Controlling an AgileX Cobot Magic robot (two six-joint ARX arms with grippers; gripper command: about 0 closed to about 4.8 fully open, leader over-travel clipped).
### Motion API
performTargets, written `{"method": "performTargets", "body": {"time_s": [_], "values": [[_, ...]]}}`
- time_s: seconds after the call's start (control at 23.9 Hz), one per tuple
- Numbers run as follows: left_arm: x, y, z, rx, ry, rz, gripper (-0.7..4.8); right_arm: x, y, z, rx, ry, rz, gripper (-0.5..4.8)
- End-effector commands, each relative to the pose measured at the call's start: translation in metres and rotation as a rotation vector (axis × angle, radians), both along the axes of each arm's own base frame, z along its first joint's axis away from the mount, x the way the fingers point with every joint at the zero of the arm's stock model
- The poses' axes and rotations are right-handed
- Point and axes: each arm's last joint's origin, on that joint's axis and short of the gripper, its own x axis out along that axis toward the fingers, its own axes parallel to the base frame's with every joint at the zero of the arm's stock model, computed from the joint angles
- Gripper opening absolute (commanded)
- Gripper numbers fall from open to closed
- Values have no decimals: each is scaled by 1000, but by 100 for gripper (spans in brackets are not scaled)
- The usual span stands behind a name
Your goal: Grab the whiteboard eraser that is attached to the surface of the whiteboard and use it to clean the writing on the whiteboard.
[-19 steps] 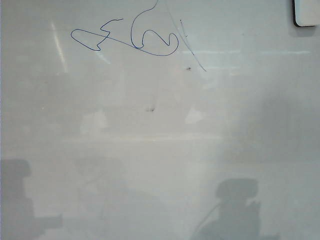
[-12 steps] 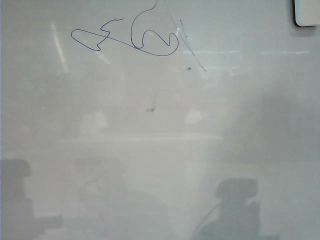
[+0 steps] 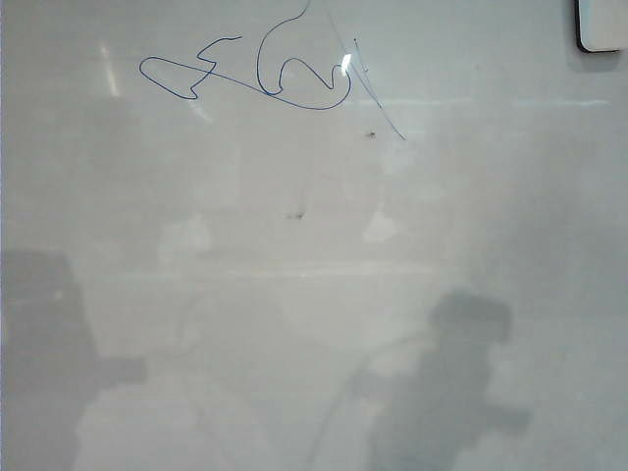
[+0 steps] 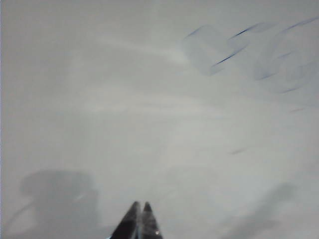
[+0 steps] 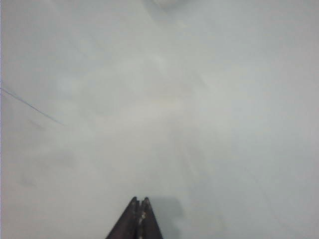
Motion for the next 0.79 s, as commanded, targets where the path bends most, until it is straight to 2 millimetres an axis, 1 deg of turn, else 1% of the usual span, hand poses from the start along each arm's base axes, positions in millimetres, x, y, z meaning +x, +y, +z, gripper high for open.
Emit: {"method": "performTargets", "body": {"time_s": [0.04,0.17,0.21,0.25,0.33,0.42,0.5,0.54,0.59,0.63,0.71,0.79], "values": [[-12,-5,26,2,-56,-158,-2,-16,1,34,0,-53,50,-10],[-24,-8,43,40,-40,-214,-2,-36,1,61,-47,-42,44,-10],[-34,-8,52,89,-13,-203,-2,-51,1,79,-132,-7,37,-10],[-41,-9,58,133,8,-182,-2,-63,1,93,-265,31,26,-10],[-49,-9,63,176,35,-160,-2,-73,-1,108,-463,81,-36,-10],[-52,-9,65,187,49,-162,-2,-75,-4,121,-554,111,-117,-10],[-52,-9,65,186,53,-169,-2,-71,-4,131,-550,93,-143,-9],[-52,-9,64,184,61,-170,-2,-62,-4,139,-545,37,-158,78],[-52,-9,63,184,63,-168,-2,-56,-4,143,-542,7,-166,154],[-52,-9,63,184,64,-168,-2,-40,-4,149,-534,-56,-190,264],[-52,-9,63,184,65,-168,-2,-24,-4,152,-510,-85,-206,274],[-52,-9,63,184,65,-170,-2,-1,-5,153,-476,-90,-215,276]]}}
